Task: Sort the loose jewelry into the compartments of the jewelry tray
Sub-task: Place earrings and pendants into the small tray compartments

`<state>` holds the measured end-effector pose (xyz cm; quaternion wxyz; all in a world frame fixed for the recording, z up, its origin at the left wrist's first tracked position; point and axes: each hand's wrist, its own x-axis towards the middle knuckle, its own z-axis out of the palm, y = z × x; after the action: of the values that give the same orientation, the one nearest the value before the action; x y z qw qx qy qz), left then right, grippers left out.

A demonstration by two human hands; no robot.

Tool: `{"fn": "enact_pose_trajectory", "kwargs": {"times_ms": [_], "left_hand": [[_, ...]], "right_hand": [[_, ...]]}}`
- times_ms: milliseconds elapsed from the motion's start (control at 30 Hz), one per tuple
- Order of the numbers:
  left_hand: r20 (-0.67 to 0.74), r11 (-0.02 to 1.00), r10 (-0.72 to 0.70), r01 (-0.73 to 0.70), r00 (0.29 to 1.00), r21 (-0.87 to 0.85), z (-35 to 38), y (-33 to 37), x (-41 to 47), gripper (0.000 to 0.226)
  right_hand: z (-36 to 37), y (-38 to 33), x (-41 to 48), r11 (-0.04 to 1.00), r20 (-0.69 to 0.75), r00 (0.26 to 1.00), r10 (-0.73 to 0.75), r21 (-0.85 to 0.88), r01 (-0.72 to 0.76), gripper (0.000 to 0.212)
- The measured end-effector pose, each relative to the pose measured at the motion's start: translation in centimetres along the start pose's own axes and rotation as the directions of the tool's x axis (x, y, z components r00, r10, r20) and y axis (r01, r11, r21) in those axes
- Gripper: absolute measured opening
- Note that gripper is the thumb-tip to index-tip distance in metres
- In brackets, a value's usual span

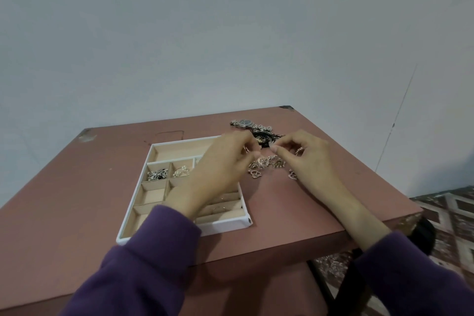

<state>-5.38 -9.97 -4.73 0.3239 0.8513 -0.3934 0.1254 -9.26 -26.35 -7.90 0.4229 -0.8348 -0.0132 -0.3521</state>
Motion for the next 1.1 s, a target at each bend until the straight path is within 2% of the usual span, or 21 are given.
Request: {"fn": "enact_pose_trajectory", "kwargs": {"times_ms": [100, 267, 367, 467, 600, 733, 867, 1100], "left_hand": [[-0.115, 0.985, -0.109, 0.091, 0.987, -0.150, -2.2, 0.3, -0.7, 0.008], [-0.182, 0.956, -0.199, 0.150, 0.963, -0.253, -6.5, -1.3, -2.5, 0.005], [-0.225, 0.941, -0.256, 0.189, 0.940, -0.281, -8.6, -3.3, -4.3, 0.005], [-0.281, 0.929, -0.321, 0.244, 0.904, -0.278, -9.6, -5.8, -5.9, 0.007], [-0.334, 0.909, -0.388, 0.298, 0.859, -0.290, -9.4, -8.2, -7.3, 0.012], [-0.372, 0.889, -0.426, 0.304, 0.825, -0.344, -8.7, -9.1, -7.9, 0.019], [-0.355, 0.887, -0.419, 0.294, 0.836, -0.355, -8.8, -9.5, -8.0, 0.019], [-0.332, 0.887, -0.416, 0.297, 0.847, -0.354, -8.6, -9.8, -8.2, 0.006]], "right_hand": [[0.1, -0.6, 0.1, 0.999, 0.019, 1.000, 0.000, 0.035, 0.000, 0.019], [0.7, -3.4, 0.3, 0.983, 0.141, 0.989, 0.035, 0.172, -0.059, 0.004], [2.3, -5.9, 0.5, 0.974, 0.248, 0.969, -0.013, 0.223, -0.044, 0.004], [4.6, -8.5, 0.4, 0.962, 0.380, 0.918, -0.109, 0.272, 0.002, 0.004], [8.5, -10.4, 0.2, 0.961, 0.534, 0.800, -0.273, 0.187, 0.203, 0.003], [11.1, -10.7, -0.1, 0.924, 0.648, 0.686, -0.331, 0.076, 0.375, 0.006], [12.5, -10.7, -0.3, 0.875, 0.690, 0.643, -0.332, -0.029, 0.483, 0.005], [12.3, -10.8, -0.1, 0.877, 0.704, 0.633, -0.321, -0.031, 0.479, 0.010]]}}
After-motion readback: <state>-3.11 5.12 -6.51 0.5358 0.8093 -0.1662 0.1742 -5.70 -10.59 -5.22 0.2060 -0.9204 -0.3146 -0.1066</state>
